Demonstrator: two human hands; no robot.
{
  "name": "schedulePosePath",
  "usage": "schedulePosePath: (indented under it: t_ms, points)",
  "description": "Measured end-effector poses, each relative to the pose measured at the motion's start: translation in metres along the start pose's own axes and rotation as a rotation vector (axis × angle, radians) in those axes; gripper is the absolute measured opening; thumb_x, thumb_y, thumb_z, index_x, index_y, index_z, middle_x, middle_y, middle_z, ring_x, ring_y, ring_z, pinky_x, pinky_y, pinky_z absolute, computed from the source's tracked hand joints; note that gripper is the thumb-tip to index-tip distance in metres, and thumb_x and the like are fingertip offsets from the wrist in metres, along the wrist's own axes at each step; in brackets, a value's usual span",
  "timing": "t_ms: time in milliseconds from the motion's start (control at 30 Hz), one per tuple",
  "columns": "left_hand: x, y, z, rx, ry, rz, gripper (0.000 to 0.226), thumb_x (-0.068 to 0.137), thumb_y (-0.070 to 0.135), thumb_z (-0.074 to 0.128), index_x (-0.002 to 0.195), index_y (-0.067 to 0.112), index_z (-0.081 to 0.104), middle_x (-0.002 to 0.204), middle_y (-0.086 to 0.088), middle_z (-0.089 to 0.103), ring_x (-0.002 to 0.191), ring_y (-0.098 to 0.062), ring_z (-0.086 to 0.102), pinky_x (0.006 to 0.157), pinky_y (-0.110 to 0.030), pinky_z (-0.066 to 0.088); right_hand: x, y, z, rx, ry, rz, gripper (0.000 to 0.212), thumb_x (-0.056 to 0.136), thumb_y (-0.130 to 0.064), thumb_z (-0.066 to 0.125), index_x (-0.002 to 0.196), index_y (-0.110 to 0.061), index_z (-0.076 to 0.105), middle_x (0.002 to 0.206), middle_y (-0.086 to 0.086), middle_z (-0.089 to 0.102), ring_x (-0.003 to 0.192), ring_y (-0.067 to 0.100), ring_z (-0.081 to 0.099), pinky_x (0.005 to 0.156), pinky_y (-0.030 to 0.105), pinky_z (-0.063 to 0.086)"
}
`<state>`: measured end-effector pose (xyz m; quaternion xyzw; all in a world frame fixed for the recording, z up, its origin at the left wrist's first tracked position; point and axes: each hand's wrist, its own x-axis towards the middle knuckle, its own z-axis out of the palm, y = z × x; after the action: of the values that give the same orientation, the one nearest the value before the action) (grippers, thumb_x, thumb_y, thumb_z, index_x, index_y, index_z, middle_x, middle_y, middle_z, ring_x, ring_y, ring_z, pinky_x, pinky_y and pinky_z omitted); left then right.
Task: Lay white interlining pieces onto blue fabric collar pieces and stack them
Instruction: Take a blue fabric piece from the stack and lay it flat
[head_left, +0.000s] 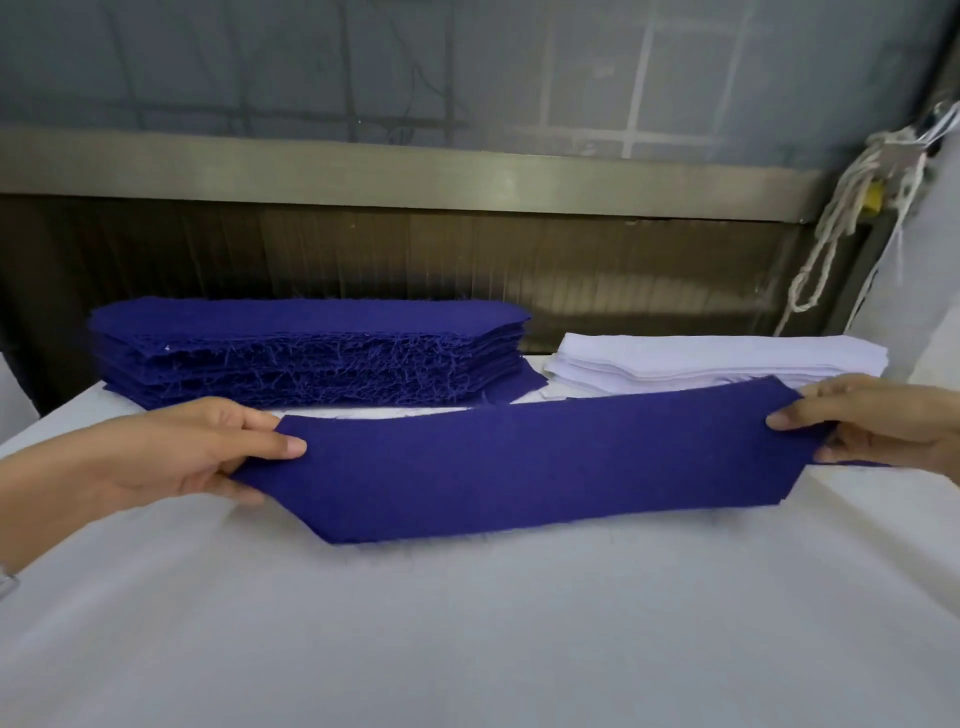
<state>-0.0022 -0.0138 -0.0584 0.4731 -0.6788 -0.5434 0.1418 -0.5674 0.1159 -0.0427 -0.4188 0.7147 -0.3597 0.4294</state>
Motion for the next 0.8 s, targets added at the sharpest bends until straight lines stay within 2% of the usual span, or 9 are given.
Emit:
schedulePosePath:
  t_ms: [133, 233, 300, 367, 400, 600, 667, 733, 800]
  points:
    - [0.020, 0.032, 0.015, -0.046, 0.020, 0.025, 0.041, 0.073, 0.040, 0.079, 0.104, 0.012, 0.079, 0.112, -0.010, 0.075, 0.081, -0.007, 0.071, 0.059, -0.016, 0.057, -0.005, -0.018, -0.020, 0.151, 0.131, 0.028, 0.041, 0.064, -0.013, 0.077, 0.104, -0.001, 0.070, 0.090, 0.015, 0.077, 0.061, 0.019, 0.058, 0.040, 0.021, 0.051]
    - [0.040, 0.055, 0.032, -0.066, 0.041, 0.057, 0.032, 0.076, 0.033, 0.074, 0.098, 0.011, 0.080, 0.106, -0.010, 0.076, 0.077, -0.005, 0.071, 0.060, -0.014, 0.056, -0.008, -0.023, -0.036, 0.256, 0.225, 0.052, 0.030, 0.069, -0.011, 0.072, 0.097, -0.004, 0.066, 0.073, 0.010, 0.075, 0.040, 0.010, 0.056, 0.036, 0.018, 0.047]
    - [0.055, 0.070, 0.046, -0.089, 0.067, 0.081, 0.026, 0.077, 0.029, 0.074, 0.093, 0.010, 0.081, 0.099, -0.008, 0.077, 0.075, -0.005, 0.072, 0.058, -0.013, 0.056, -0.006, -0.020, -0.049, 0.336, 0.280, 0.055, 0.025, 0.070, -0.011, 0.072, 0.093, -0.007, 0.064, 0.063, 0.007, 0.070, 0.037, 0.010, 0.052, 0.036, 0.016, 0.045]
    - [0.072, 0.086, 0.061, -0.117, 0.093, 0.102, 0.024, 0.080, 0.026, 0.075, 0.096, 0.008, 0.080, 0.095, -0.005, 0.078, 0.074, -0.007, 0.074, 0.057, -0.013, 0.056, -0.005, -0.013, -0.060, 0.421, 0.341, 0.062, 0.007, 0.085, -0.009, 0.067, 0.088, -0.009, 0.061, 0.052, 0.003, 0.063, 0.035, 0.009, 0.051, 0.036, 0.015, 0.044]
    - [0.081, 0.094, 0.069, -0.130, 0.101, 0.109, 0.024, 0.082, 0.024, 0.074, 0.100, 0.007, 0.078, 0.094, -0.004, 0.078, 0.073, -0.007, 0.074, 0.056, -0.013, 0.056, -0.003, -0.008, -0.067, 0.451, 0.374, 0.062, 0.008, 0.091, -0.009, 0.063, 0.085, -0.011, 0.059, 0.049, 0.001, 0.061, 0.035, 0.009, 0.052, 0.036, 0.013, 0.044]
    - [0.129, 0.122, 0.120, -0.212, 0.087, 0.116, 0.021, 0.083, 0.019, 0.077, 0.101, 0.008, 0.076, 0.087, -0.001, 0.078, 0.067, -0.006, 0.073, 0.050, -0.011, 0.053, 0.012, 0.029, -0.102, 0.548, 0.571, 0.085, 0.012, 0.091, -0.010, 0.065, 0.083, -0.015, 0.057, 0.047, -0.002, 0.057, 0.046, 0.008, 0.049, 0.038, 0.012, 0.044]
    - [0.143, 0.126, 0.133, -0.240, 0.072, 0.110, 0.022, 0.082, 0.019, 0.079, 0.100, 0.008, 0.076, 0.086, -0.001, 0.078, 0.066, -0.007, 0.074, 0.049, -0.012, 0.053, 0.018, 0.040, -0.110, 0.568, 0.625, 0.069, 0.008, 0.092, -0.011, 0.065, 0.094, -0.015, 0.059, 0.059, 0.001, 0.059, 0.053, 0.010, 0.048, 0.044, 0.013, 0.046]
    - [0.156, 0.128, 0.143, -0.263, 0.054, 0.100, 0.021, 0.081, 0.019, 0.080, 0.100, 0.008, 0.076, 0.084, 0.000, 0.078, 0.066, -0.007, 0.074, 0.049, -0.011, 0.052, 0.026, 0.050, -0.116, 0.582, 0.676, 0.066, 0.018, 0.093, -0.012, 0.065, 0.108, -0.016, 0.056, 0.077, 0.005, 0.055, 0.062, 0.013, 0.045, 0.054, 0.015, 0.045]
    - [0.168, 0.127, 0.150, -0.269, 0.047, 0.087, 0.021, 0.081, 0.019, 0.081, 0.098, 0.008, 0.077, 0.085, 0.000, 0.078, 0.067, -0.006, 0.074, 0.047, -0.011, 0.051, 0.032, 0.057, -0.121, 0.591, 0.729, 0.065, 0.023, 0.093, -0.012, 0.066, 0.112, -0.016, 0.054, 0.083, 0.005, 0.053, 0.066, 0.014, 0.046, 0.054, 0.015, 0.048]
